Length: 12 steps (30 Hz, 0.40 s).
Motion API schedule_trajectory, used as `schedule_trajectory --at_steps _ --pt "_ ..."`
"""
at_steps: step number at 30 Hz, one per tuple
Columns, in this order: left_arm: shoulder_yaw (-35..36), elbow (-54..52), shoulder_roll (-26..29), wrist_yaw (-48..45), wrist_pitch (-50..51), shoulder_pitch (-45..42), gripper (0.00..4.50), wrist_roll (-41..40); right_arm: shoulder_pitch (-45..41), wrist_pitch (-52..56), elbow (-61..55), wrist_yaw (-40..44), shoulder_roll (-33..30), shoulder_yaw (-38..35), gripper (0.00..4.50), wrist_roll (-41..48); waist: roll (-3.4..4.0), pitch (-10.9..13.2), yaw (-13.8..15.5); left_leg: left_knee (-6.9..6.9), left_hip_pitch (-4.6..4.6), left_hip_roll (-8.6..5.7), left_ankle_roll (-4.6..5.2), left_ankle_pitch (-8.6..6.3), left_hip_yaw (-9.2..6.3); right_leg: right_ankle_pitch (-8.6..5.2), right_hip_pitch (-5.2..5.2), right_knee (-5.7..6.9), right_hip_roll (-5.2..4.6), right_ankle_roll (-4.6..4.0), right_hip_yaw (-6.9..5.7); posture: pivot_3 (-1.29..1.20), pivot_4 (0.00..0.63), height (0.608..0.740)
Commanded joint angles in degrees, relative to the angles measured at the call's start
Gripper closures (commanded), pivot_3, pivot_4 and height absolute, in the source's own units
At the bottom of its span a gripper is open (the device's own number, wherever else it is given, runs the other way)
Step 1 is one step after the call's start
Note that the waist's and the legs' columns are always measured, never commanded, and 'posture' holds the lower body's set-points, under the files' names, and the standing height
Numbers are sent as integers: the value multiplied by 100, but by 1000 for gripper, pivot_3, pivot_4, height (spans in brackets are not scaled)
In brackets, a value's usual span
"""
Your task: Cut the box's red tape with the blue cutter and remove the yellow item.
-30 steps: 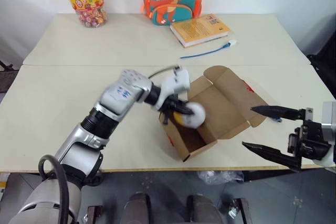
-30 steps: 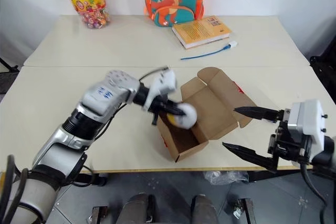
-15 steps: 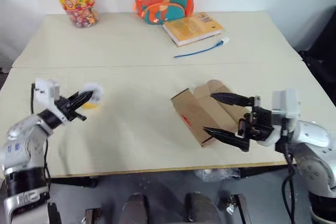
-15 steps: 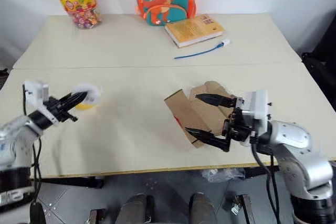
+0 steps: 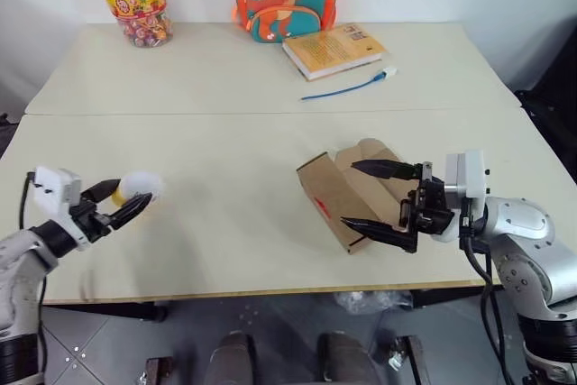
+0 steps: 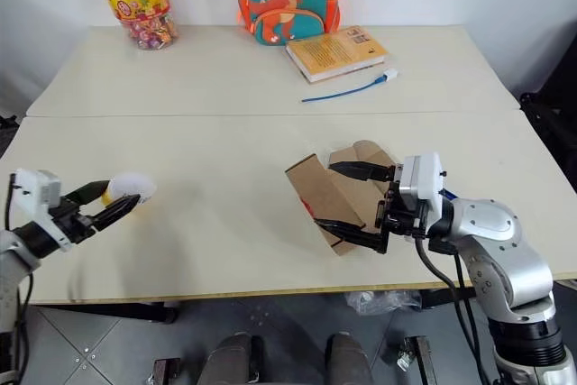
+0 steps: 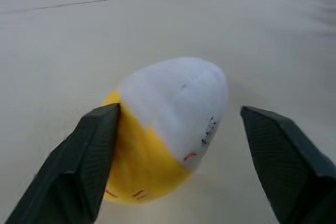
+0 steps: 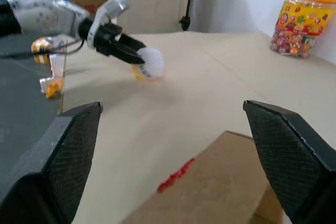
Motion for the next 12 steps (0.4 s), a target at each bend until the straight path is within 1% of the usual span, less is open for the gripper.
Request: schedule_trajectory --at_steps 1,2,4,5,6,8,12 --pt "493 -107 411 -494 -286 281 804 -143 -57 -122 95 155 -174 -261 0 47 0 0 -14 -1 0 0 0 0 1 0 0 -1 0 0 0 0 150 740" --pt "587 -162 536 -667 -352 502 804 -90 -46 -125 128 215 -246 -311 0 39 1 0 -25 -3 0 0 -1 -1 3 0 -3 -1 -1 -1 0 0 150 740" --pt "748 -275 671 -769 -860 922 804 249 -23 -118 151 312 -386 -410 0 62 3 1 -60 -17 0 0 -3 -4 26 0 -19 -2 -6 -1 1 0 150 740" --pt "841 -289 664 -840 -1098 1064 804 291 -13 -90 145 327 -434 -466 0 102 3 1 -67 -28 1 0 -3 -3 32 0 -23 -5 -8 -1 2 0 150 740" --pt "1028 -309 672 -991 -987 1315 804 155 21 -28 110 342 -506 -561 0 173 3 1 -69 -33 1 1 -4 -3 34 -1 -27 -8 -7 -2 0 0 150 740" --pt "1399 -278 548 -1194 -1117 1860 804 88 192 -25 35 521 -719 -708 0 168 1 1 -94 -41 1 6 -6 -4 35 -2 -29 -11 -5 -5 -4 0 150 740" --pt "1523 -399 285 -917 -1170 2057 804 41 423 -396 135 812 -860 -671 0 -151 1 1 -117 -58 5 6 -7 -4 36 -4 -29 -21 -6 -7 -11 0 150 740"
